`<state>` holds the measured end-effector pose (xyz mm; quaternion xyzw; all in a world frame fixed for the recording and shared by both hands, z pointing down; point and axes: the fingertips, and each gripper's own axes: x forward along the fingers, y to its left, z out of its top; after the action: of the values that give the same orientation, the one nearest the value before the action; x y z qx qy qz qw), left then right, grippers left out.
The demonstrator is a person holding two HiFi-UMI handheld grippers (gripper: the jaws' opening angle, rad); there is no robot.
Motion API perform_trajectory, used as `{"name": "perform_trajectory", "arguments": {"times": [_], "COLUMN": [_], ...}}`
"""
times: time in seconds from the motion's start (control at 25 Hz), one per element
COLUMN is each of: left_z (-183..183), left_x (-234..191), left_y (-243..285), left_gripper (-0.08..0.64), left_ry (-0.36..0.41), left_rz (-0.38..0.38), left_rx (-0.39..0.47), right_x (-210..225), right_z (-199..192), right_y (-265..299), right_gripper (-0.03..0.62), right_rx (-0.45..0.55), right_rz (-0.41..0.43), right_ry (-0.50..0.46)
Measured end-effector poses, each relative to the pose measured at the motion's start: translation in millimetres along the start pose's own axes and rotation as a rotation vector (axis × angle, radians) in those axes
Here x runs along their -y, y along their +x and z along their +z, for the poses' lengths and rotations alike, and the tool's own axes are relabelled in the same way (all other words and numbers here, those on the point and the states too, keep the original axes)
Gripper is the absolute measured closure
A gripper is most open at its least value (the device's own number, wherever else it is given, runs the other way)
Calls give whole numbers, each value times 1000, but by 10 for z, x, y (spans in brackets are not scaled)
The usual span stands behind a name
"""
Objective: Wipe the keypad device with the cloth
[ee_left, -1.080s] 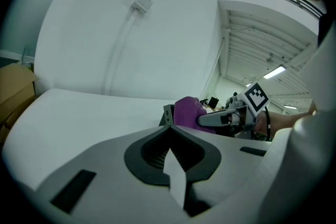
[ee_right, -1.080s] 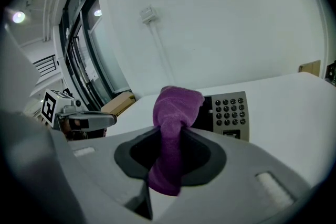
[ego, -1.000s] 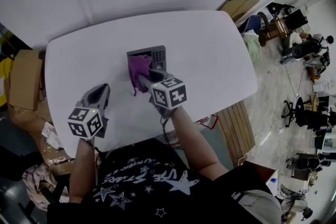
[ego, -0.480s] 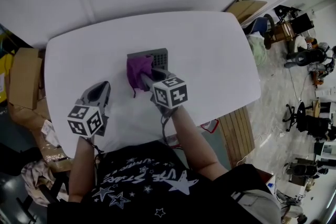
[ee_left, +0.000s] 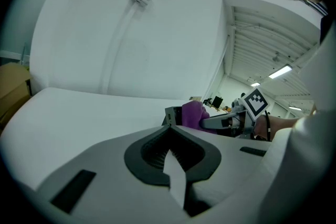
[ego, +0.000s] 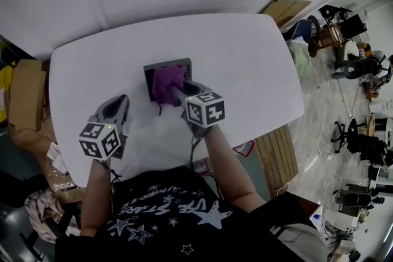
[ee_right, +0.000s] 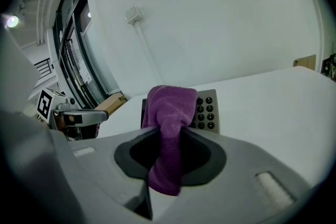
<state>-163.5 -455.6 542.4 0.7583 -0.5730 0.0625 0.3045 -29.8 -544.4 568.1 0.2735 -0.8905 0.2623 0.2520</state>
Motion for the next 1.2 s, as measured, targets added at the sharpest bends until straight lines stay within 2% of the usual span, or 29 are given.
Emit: {"name": "perform_trajectory", "arguments": {"times": [0.8, 1.2], "left_z": [-30, -100], "left_x": [219, 301], "left_y": [218, 105], "left_gripper": [551, 551], "left_ry": [11, 26], "left_rz": [-9, -34], "left_rx": [-10, -10], "right_x": [539, 585], "right_z": [-96, -235], "right_y": [-282, -492], "right_gripper": [494, 494], "right_rx": [32, 44], "right_rz": [-50, -109], "right_ry": [62, 81]}}
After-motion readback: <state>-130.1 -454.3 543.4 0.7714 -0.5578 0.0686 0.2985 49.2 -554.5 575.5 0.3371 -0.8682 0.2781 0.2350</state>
